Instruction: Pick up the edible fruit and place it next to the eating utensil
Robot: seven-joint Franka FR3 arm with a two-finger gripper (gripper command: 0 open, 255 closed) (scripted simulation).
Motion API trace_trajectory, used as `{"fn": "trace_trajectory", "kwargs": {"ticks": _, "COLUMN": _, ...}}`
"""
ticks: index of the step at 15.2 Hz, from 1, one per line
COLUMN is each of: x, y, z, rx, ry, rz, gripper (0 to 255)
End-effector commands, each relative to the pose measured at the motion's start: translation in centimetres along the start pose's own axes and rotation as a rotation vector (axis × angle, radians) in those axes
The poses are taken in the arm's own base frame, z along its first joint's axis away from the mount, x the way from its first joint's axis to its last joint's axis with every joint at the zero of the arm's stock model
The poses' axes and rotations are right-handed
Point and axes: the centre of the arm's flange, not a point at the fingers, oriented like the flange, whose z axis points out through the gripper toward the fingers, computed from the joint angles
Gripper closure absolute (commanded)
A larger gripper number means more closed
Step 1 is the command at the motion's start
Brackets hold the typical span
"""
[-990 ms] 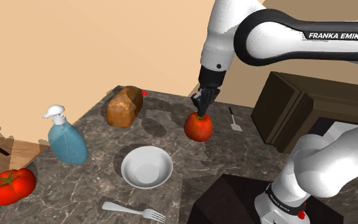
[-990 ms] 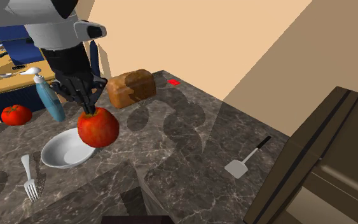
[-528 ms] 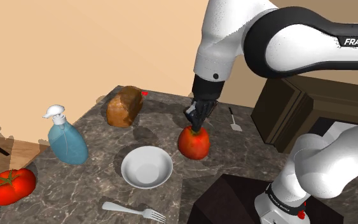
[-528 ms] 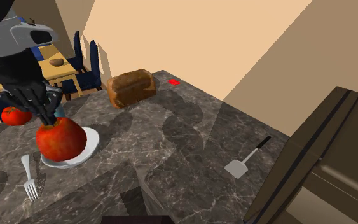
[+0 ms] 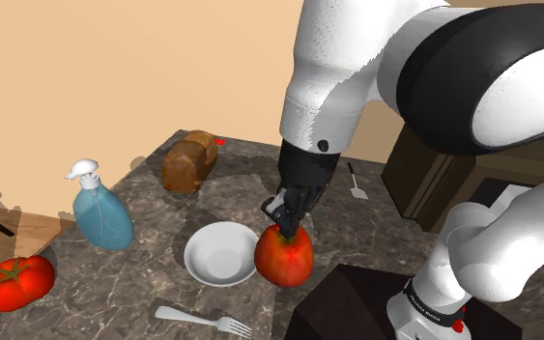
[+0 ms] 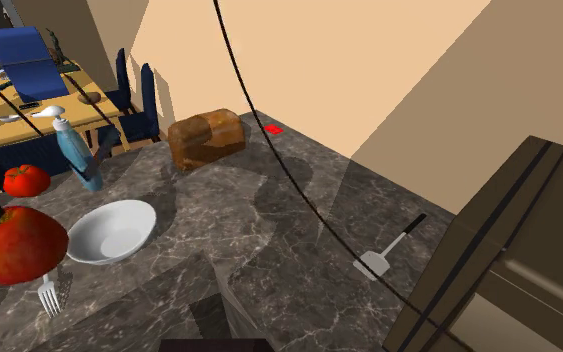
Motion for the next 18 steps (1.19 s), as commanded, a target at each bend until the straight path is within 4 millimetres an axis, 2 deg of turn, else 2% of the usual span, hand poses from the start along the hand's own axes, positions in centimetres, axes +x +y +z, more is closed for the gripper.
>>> {"fn": "trace_trajectory", "kwargs": {"ticks": 1, "x": -1.3, "y": -2.6, "z": 0.1, "rx": 0.001, "ry": -0.001, "rz": 0.002, "gripper": 255}}
{"fn": "trace_trajectory", "kwargs": {"ticks": 9, "x": -6.3, "y": -11.7, "z": -0.2, "rx": 0.001, "ry": -0.001, "rz": 0.002, "gripper": 255}}
{"fn": "trace_trajectory", "kwargs": {"ticks": 18, "x": -6.5, "y": -11.7, "z": 4.6, "rx": 0.001, "ry": -0.001, "rz": 0.002, "gripper": 255}}
